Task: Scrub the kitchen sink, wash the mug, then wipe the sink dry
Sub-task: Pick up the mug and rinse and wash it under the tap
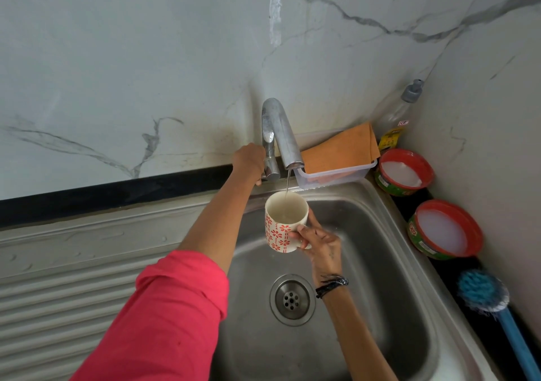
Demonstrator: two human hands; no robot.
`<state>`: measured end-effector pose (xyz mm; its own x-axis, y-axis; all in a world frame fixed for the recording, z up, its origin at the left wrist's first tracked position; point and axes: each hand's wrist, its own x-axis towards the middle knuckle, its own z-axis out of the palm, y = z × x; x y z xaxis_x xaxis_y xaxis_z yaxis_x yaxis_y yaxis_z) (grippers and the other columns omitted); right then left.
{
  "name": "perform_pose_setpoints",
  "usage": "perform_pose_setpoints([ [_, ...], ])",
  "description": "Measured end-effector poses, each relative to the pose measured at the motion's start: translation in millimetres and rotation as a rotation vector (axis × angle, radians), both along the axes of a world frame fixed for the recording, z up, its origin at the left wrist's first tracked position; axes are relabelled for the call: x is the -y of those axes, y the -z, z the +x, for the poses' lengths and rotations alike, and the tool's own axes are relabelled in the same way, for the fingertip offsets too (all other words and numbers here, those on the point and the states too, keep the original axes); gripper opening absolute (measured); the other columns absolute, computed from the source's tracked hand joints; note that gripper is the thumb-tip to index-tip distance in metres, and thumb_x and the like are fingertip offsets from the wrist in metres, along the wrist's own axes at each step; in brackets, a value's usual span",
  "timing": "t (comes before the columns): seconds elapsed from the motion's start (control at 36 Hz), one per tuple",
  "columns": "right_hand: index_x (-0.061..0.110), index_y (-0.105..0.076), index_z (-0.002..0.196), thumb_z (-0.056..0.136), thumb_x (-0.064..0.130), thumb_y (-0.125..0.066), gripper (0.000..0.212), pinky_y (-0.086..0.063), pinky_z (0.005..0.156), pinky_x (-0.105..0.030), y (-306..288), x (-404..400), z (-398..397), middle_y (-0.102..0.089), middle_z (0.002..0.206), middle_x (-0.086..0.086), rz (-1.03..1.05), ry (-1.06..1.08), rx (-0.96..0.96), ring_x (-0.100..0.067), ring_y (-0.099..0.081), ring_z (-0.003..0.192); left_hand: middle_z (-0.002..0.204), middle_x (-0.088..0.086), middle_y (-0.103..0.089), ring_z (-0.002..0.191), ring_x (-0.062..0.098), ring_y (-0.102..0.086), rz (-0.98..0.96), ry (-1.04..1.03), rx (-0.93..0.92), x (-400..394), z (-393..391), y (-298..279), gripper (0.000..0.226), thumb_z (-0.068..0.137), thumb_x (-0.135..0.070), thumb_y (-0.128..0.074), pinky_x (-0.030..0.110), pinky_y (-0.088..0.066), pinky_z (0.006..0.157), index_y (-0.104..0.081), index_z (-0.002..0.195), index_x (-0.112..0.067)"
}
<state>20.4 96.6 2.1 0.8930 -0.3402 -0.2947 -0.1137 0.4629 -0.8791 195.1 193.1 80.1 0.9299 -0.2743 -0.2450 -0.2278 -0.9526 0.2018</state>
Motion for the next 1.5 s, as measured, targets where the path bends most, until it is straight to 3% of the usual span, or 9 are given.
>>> perform_pose_setpoints([
  [0.22, 0.001, -0.069, 0.054, 0.059, 0.015, -0.077, 0.017, -0.038, 0.105, -0.054, -10.1, -2.2, -1.7, -0.057, 0.131, -0.013, 0.000, 0.047, -0.082, -0.032, -0.051, 0.124, 0.101, 0.010, -0.068, 0.095, 0.021, -0.065, 0.017, 0.004, -0.018, 0.3, 0.1, -0.7, 0.029, 0.078, -0.009, -0.072, 0.028, -0.048, 0.081, -0.061, 0.105, -0.001],
  [0.39, 0.005, -0.065, 0.047, 0.080, -0.009, -0.062, 0.036, -0.042, 0.101, -0.053, -4.1, 0.2, -0.3, -0.057, 0.132, -0.004, -0.004, 0.050, -0.048, -0.025, -0.054, 0.121, 0.103, 0.010, -0.067, 0.096, 0.021, -0.064, -0.002, 0.000, -0.002, -0.4, 0.6, 0.2, 0.026, 0.081, -0.008, -0.068, 0.026, -0.046, 0.079, -0.061, 0.105, -0.002],
  [0.5, -0.002, -0.063, 0.056, 0.065, 0.007, -0.075, 0.018, -0.053, 0.081, -0.035, -5.0, 0.0, -0.3, -0.056, 0.130, 0.004, -0.030, 0.029, -0.059, -0.014, -0.060, 0.107, 0.104, 0.010, -0.067, 0.096, 0.021, -0.065, 0.003, 0.007, 0.014, -0.3, 0.5, 1.1, 0.024, 0.083, -0.008, -0.066, 0.027, -0.047, 0.082, -0.061, 0.106, -0.001],
  [0.64, -0.014, -0.068, 0.079, 0.075, -0.002, -0.070, 0.012, -0.046, 0.098, -0.048, -1.5, -1.1, 0.0, -0.056, 0.132, -0.009, -0.015, 0.059, -0.084, -0.023, -0.063, 0.100, 0.104, 0.010, -0.068, 0.097, 0.021, -0.065, 0.004, 0.005, 0.007, -0.1, 1.0, 0.8, 0.025, 0.083, -0.008, -0.067, 0.028, -0.048, 0.083, -0.062, 0.106, -0.001],
  [0.86, 0.004, -0.068, 0.050, 0.062, 0.009, -0.077, 0.016, -0.048, 0.095, -0.044, 3.6, 1.1, 0.8, -0.061, 0.124, 0.006, -0.019, 0.032, -0.056, -0.012, -0.060, 0.110, 0.104, 0.010, -0.068, 0.097, 0.022, -0.065, 0.005, 0.007, -0.011, 0.7, 0.7, -0.2, 0.026, 0.081, -0.007, -0.069, 0.028, -0.048, 0.082, -0.062, 0.105, -0.001],
  [1.11, -0.002, -0.063, 0.052, 0.057, 0.014, -0.076, 0.021, -0.052, 0.081, -0.035, 4.4, 0.8, -1.3, -0.059, 0.128, 0.000, -0.110, 0.042, -0.039, -0.022, -0.054, 0.121, 0.104, 0.010, -0.067, 0.097, 0.022, -0.065, 0.004, 0.009, 0.004, 0.5, 0.6, 0.8, 0.026, 0.082, -0.007, -0.067, 0.027, -0.047, 0.081, -0.061, 0.107, -0.002],
  [1.22, 0.009, -0.071, 0.051, 0.044, 0.033, -0.075, 0.025, -0.049, 0.094, -0.047, 2.7, 0.5, -2.0, -0.056, 0.133, -0.004, -0.074, 0.053, -0.062, -0.025, -0.054, 0.122, 0.103, 0.010, -0.068, 0.096, 0.022, -0.065, 0.006, 0.009, 0.003, 0.3, 0.4, 0.1, 0.026, 0.081, -0.008, -0.068, 0.027, -0.047, 0.079, -0.062, 0.105, -0.001],
  [1.39, 0.018, -0.076, 0.055, 0.069, 0.007, -0.075, 0.017, -0.045, 0.098, -0.052, 4.5, 0.1, -0.4, -0.053, 0.136, -0.005, -0.040, 0.025, -0.035, -0.028, -0.054, 0.121, 0.104, 0.010, -0.068, 0.097, 0.022, -0.065, 0.015, 0.007, -0.002, 1.1, 0.9, -0.1, 0.028, 0.081, -0.008, -0.069, 0.028, -0.048, 0.082, -0.062, 0.107, -0.002],
  [1.5, 0.015, -0.074, 0.054, 0.052, 0.023, -0.077, 0.009, -0.050, 0.092, -0.045, 2.5, -0.2, -0.6, -0.057, 0.132, -0.003, -0.048, 0.014, -0.037, -0.011, -0.061, 0.110, 0.103, 0.010, -0.068, 0.097, 0.022, -0.065, 0.023, 0.004, -0.021, 0.8, 1.1, -0.3, 0.030, 0.078, -0.008, -0.072, 0.029, -0.048, 0.084, -0.062, 0.105, -0.002],
])
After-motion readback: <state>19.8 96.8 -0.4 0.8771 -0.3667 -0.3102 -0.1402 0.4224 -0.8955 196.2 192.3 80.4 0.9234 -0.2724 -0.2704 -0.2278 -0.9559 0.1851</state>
